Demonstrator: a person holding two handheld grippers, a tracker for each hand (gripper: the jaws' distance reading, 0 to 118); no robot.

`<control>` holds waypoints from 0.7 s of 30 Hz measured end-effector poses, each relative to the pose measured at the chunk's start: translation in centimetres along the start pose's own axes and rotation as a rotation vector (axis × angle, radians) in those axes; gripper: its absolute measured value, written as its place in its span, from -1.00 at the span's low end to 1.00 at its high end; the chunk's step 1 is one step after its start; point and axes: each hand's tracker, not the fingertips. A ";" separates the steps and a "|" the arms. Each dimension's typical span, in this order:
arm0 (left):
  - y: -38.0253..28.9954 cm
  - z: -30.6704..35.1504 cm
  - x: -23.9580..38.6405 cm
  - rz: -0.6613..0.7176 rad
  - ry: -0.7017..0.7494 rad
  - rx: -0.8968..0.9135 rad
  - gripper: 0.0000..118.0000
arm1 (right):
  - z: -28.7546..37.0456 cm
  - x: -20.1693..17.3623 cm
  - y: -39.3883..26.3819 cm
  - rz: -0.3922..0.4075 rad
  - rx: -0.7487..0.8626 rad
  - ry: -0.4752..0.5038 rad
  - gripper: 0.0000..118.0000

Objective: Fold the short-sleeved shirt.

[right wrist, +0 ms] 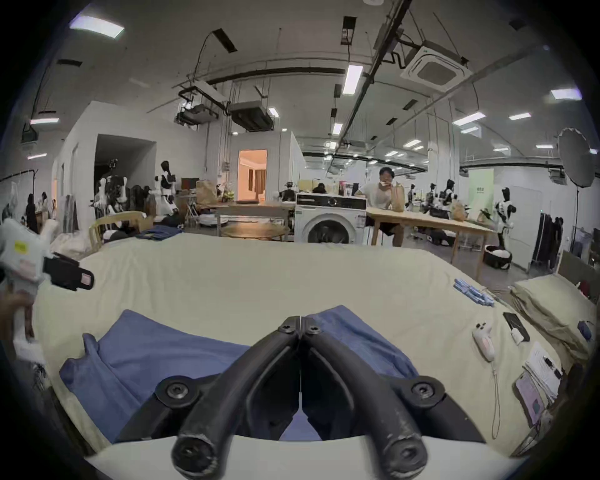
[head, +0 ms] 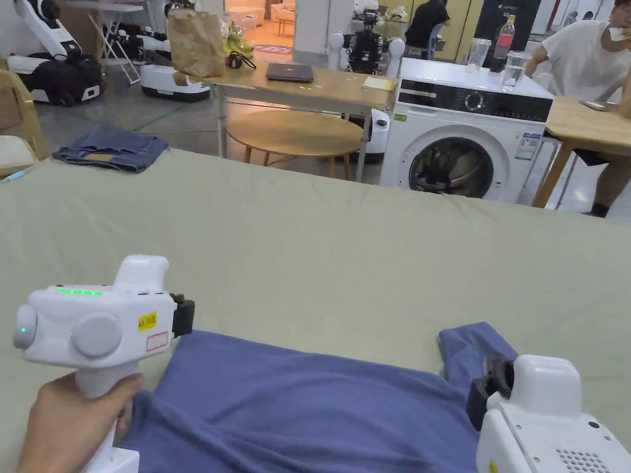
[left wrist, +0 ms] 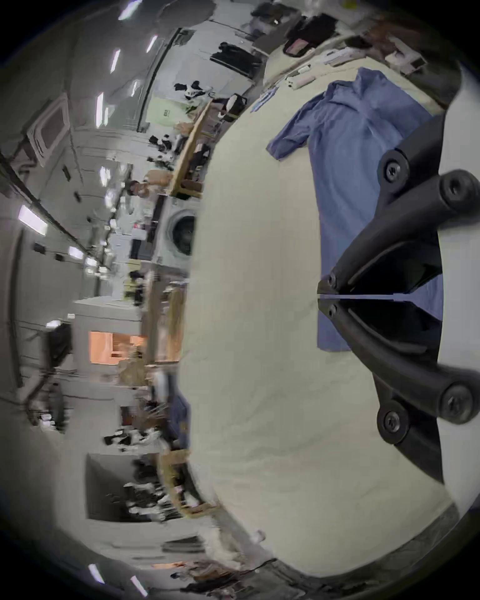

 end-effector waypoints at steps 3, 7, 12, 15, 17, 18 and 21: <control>1.8 -4.1 -2.0 0.043 0.009 -0.117 -1.00 | -0.8 0.2 -0.2 0.023 -0.022 -0.002 -1.00; 3.6 -9.7 -4.9 0.120 -0.039 -0.280 -0.61 | -2.1 0.9 -0.7 0.038 -0.067 -0.006 -1.00; 3.5 -14.5 -5.3 0.102 -0.021 -0.435 0.02 | -3.3 2.0 -1.5 0.058 -0.121 -0.027 -1.00; 2.4 -15.7 -4.0 0.046 0.025 -0.497 0.01 | -3.8 2.6 -2.0 0.066 -0.151 -0.040 -1.00; 2.5 -15.4 -2.9 0.014 0.050 -0.471 0.00 | -4.2 3.0 -2.3 0.066 -0.174 -0.043 -1.00; 2.5 -15.1 -2.4 -0.013 0.060 -0.432 -0.09 | -4.3 3.2 -2.4 0.062 -0.186 -0.041 -1.00; 1.5 -15.4 -3.1 -0.063 0.086 -0.382 -0.74 | -4.8 3.9 -2.8 0.044 -0.214 -0.037 -1.00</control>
